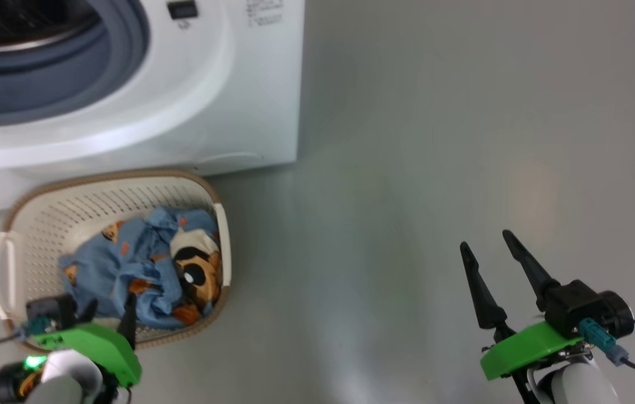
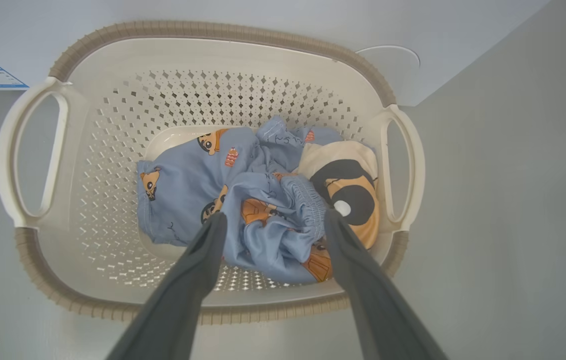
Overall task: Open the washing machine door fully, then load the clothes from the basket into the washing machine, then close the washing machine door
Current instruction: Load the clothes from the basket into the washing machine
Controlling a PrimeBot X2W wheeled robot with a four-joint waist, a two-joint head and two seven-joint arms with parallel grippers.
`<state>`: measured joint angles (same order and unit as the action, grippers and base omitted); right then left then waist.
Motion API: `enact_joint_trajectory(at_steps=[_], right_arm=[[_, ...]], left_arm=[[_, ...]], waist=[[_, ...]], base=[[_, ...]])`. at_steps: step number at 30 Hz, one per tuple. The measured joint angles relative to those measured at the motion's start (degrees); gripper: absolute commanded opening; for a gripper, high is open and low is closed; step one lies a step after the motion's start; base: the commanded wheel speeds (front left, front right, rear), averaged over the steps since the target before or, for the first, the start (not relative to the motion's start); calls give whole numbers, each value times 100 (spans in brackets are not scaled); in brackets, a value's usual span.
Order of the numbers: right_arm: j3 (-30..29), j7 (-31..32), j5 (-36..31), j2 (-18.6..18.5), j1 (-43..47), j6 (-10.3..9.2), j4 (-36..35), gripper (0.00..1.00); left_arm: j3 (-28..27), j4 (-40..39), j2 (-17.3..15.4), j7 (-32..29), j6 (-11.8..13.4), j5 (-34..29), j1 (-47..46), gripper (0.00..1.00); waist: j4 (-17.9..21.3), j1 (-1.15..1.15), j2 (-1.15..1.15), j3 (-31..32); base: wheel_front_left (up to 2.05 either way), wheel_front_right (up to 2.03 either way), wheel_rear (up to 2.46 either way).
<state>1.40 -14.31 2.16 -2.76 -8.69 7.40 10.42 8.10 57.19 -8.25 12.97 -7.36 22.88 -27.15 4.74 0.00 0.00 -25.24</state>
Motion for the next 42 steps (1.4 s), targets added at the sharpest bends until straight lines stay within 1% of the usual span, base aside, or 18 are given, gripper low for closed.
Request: enact_joint_trajectory(at_steps=[4, 12, 21, 28, 33, 36, 42], right_arm=[[33, 0, 56, 0, -155, 0, -104, 100], [33, 0, 56, 1, -360, 0, -330, 100], [-40, -1, 154, 3, -444, 0, -511, 100], [-48, -1, 178, 4, -456, 0, -582, 100], [-45, -1, 178, 4, -569, 0, -656, 100], [-51, -1, 153, 4, -564, 0, -662, 100], [-75, -1, 153, 5, -535, 0, -714, 100]], left_arm=[[213, 461, -185, -170, 0, 80, -530, 100], [455, 944, -476, -403, -4, 512, -1382, 100], [575, 1276, -867, -855, -4, 1037, -1814, 100], [713, 1067, -900, -1155, -4, 1597, -2042, 100], [912, 1026, -960, -1228, -4, 1847, -2158, 100], [924, 1092, -969, -1247, -4, 2064, -2243, 100], [1091, 1205, -972, -1249, -4, 2187, -2398, 100]], waist=[[123, 0, 0, -428], [343, 0, 0, -1246], [603, 0, 0, -1948], [743, 0, 0, -2328], [767, 0, 0, -2541], [768, 0, 0, -2616], [761, 0, 0, -2660]], base=[[0, 0, 0], [0, 0, 0], [0, 0, 0], [0, 0, 0], [0, 0, 0], [0, 0, 0], [0, 0, 0]])
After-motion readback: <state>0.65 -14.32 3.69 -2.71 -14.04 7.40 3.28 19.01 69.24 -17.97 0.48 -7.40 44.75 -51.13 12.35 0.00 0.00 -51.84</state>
